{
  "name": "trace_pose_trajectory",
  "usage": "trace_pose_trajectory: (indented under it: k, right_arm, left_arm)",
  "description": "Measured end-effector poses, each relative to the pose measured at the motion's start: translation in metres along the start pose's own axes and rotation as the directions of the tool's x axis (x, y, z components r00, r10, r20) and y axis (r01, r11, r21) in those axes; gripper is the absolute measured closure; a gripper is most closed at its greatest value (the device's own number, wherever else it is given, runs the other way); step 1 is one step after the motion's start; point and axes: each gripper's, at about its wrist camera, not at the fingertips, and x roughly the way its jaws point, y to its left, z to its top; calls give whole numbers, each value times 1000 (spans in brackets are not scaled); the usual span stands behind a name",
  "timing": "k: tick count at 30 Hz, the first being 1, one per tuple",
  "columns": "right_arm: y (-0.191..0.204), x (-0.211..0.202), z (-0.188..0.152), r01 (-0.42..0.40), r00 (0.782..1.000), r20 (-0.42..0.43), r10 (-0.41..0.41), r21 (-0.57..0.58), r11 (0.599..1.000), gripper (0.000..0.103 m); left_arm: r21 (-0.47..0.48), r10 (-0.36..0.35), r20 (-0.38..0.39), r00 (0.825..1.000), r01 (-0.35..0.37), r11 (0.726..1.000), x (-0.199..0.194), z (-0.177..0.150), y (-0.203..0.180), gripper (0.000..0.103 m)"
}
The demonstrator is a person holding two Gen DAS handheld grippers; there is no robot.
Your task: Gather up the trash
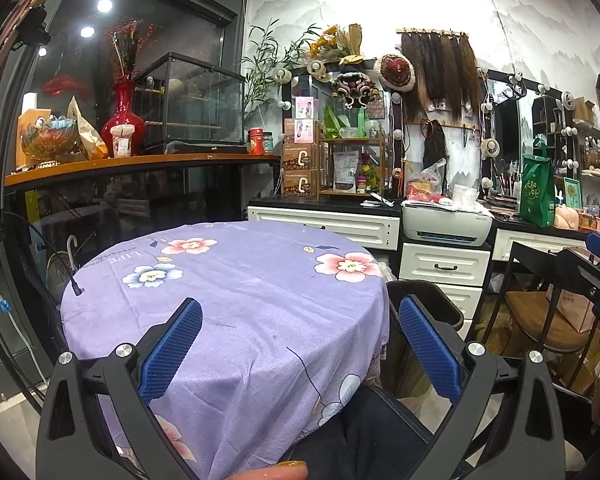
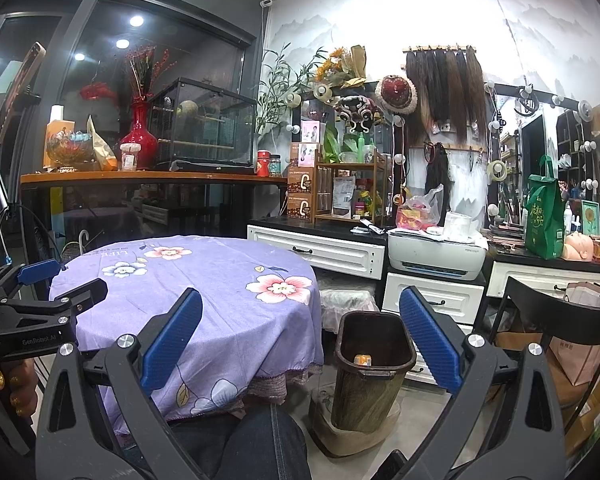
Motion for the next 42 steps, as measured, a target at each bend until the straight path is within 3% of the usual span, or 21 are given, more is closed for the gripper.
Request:
trace_pose_trajectory:
  k: [42]
  right_arm:
    - [-1, 0, 2, 0, 1000, -1, 0, 0, 1000, 6]
  left_arm:
    - [2, 10, 10, 1000, -10, 1000, -2, 0, 0, 5]
